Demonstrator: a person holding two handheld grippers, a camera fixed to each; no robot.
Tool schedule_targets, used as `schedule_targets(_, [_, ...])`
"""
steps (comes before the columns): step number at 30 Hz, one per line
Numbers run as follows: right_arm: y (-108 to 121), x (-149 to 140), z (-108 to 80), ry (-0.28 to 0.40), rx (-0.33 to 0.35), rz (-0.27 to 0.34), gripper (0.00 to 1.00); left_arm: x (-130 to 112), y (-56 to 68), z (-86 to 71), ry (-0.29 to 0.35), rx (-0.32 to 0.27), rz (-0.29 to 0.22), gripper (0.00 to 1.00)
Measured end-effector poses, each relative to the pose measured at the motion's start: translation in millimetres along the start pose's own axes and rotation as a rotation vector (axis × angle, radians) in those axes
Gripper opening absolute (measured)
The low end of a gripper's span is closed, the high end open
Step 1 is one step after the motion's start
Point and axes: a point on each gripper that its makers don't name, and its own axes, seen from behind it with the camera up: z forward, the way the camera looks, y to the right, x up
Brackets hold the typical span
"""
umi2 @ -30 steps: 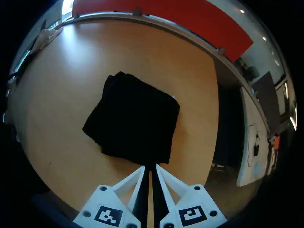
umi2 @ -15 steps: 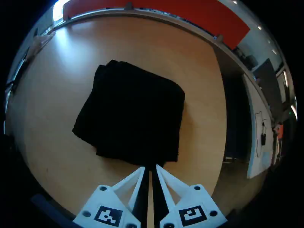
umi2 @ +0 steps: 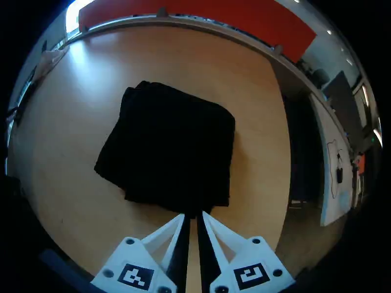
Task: Fold towel
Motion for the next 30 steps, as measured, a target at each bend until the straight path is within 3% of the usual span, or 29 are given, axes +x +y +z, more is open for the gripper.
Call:
schedule_targets(3, [0, 0, -4.4, 0.014, -0.002, 0.009, 0.24, 1, 0.0, 0.2, 0.001, 0.000, -0.003, 0.96])
schedule_targets(8, [7, 4, -13.5, 0.036, -0.019, 0.030, 0.63, 2, -0.1, 1.1, 0.003, 0.000, -0.006, 0.96])
schedule_targets(9, [9, 4, -15.0, 0.040, -0.024, 0.035, 0.65, 2, 0.3, 1.2, 0.004, -0.001, -0.005, 0.96])
schedule_targets(17, [23, 9, -21.9, 0.057, -0.054, 0.076, 0.67, 4, 3.5, 2.4, 0.009, -0.006, -0.003, 0.96])
schedule_targets(30, [34, -3, -22.4, 0.021, -0.087, 0.075, 0.66, 6, -1.3, 2.8, 0.013, -0.003, -0.005, 0.96])
